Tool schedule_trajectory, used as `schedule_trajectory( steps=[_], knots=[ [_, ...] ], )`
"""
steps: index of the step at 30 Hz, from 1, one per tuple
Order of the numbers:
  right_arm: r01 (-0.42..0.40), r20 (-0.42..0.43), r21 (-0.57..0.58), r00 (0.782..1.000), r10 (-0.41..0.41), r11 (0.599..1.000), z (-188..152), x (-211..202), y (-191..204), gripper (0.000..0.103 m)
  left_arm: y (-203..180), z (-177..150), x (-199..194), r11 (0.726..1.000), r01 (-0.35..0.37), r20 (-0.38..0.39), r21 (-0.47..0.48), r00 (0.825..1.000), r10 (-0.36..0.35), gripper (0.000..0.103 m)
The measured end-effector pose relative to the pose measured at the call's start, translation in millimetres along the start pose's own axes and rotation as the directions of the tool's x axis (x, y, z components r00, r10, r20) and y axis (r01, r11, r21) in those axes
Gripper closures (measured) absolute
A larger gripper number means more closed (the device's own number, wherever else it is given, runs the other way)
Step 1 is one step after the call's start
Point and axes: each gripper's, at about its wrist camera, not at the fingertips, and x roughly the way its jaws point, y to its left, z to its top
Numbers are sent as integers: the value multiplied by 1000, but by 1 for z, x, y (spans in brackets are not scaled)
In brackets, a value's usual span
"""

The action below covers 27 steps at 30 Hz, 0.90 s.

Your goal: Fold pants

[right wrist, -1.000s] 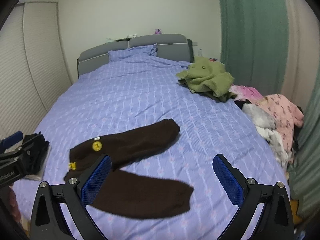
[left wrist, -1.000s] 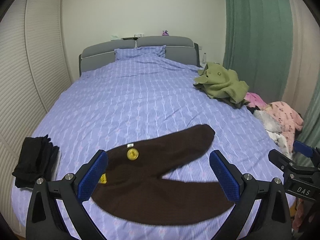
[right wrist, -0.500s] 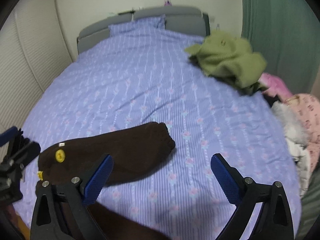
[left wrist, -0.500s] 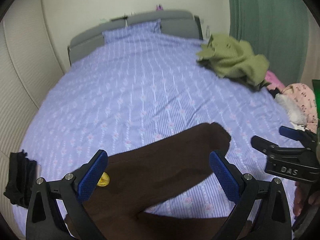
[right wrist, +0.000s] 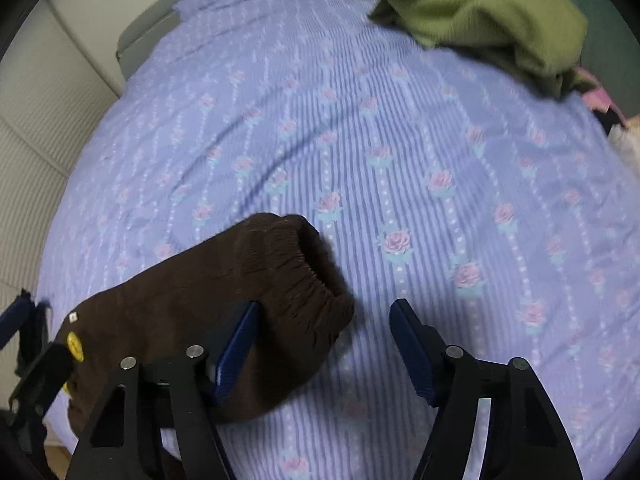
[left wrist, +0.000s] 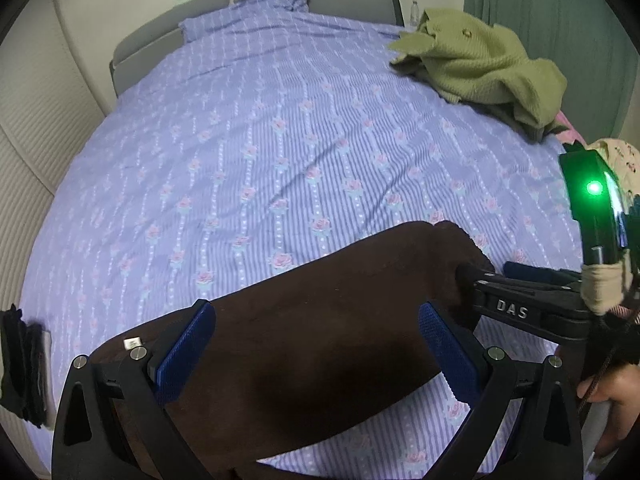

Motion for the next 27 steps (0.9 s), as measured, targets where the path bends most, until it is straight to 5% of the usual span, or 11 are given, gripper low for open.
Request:
schedule_trajectory(
  steps=[5,8,11,14,18,21,23,27],
  knots=[
    [12,-78,47,997,-8,999,-4,25,-10,75,0,3,14,1000,11,-45,-25,999,-12,0],
    [2,-47,123,999,4,992,-13,7,-24,77,2,0,12,1000,15,-42,-24,999,-16,0],
    [88,-64,127,995,-80,988,-22,9,-27,77,3,-1,15,1000,0,-48,-7,999,0,0],
    [180,-122,91,978,-168,980,-22,26,-23,62,3,-3,15,1000,-12,-56,2,998,12,0],
    [227,-35,101,974,-224,969,-26,-4,-22,25,8,-10,5,1000,-2,-49,-9,999,1,0],
    [221,20,114,974,-224,969,-32,-36,-25,23,15,-14,-9,1000,8,-36,-29,999,-9,0],
    [276,66,119,956,-285,954,-36,-64,-29,22,20,-18,-19,999,18,-25,-43,1000,-20,0],
    [209,110,187,967,-232,960,-39,-111,-47,22,31,-30,-50,997,46,15,-65,999,-45,0]
  ],
)
